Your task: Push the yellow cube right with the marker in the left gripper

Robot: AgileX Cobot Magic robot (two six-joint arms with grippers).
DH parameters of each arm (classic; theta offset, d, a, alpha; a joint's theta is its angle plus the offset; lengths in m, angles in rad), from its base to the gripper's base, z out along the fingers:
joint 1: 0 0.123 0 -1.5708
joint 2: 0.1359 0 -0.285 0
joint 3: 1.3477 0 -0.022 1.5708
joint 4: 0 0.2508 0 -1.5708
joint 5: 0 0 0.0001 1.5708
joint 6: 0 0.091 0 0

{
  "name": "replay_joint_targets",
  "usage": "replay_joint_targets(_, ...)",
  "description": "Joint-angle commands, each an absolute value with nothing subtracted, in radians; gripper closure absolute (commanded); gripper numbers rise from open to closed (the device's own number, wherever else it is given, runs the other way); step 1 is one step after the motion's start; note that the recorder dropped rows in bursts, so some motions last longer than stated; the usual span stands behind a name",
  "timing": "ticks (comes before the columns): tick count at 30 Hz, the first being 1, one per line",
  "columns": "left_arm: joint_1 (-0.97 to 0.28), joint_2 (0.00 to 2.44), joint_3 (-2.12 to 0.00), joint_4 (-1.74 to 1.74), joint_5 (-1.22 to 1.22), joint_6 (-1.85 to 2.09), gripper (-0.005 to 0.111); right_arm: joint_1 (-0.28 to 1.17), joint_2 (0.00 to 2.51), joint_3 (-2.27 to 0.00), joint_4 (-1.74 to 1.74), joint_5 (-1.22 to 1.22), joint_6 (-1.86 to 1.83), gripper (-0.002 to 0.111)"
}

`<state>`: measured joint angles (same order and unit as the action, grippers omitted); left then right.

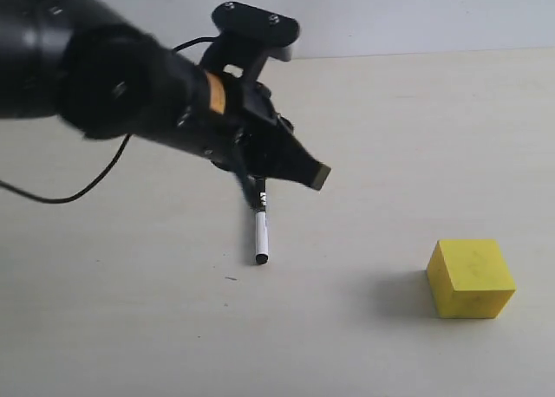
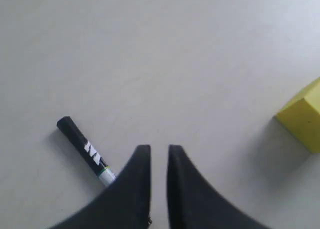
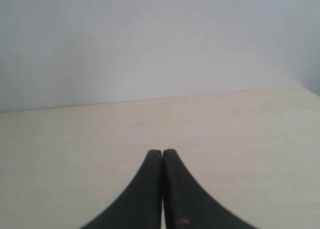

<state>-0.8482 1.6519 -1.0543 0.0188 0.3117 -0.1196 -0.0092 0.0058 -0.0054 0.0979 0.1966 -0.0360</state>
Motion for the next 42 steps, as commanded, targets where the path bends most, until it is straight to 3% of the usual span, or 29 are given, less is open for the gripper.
replay_joint_targets(1,-0.859,1.463,-0.757,0.013,-0.08,-0.158,0.107,-0.007,0.0,0.0,0.095,0.192,-0.041,0.108)
replay_joint_targets(4,-0.859,1.354,-0.575,0.013,-0.288,-0.17,0.107,-0.007,0.0,0.0,0.095,0.19,-0.041,0.108)
replay_joint_targets(10,-0.857,1.205,-0.389,0.015,-0.25,-0.162,0.107,-0.007,0.0,0.0,0.098,0.19,-0.041,0.108)
replay_joint_targets(32,-0.832,1.178,-0.37,0.023,-0.242,-0.062,0.107,-0.007,0.0,0.0,0.098,0.19,-0.041,0.108)
replay_joint_targets(36,-0.716,1.082,-0.344,0.023,-0.207,-0.128,0.107,-0.007,0.0,0.0,0.098,0.19,-0.041,0.108)
replay_joint_targets(42,-0.369,0.667,-0.207,0.023,-0.046,-0.243,0.107,-0.007,0.0,0.0,0.098,0.19,-0.041,0.108)
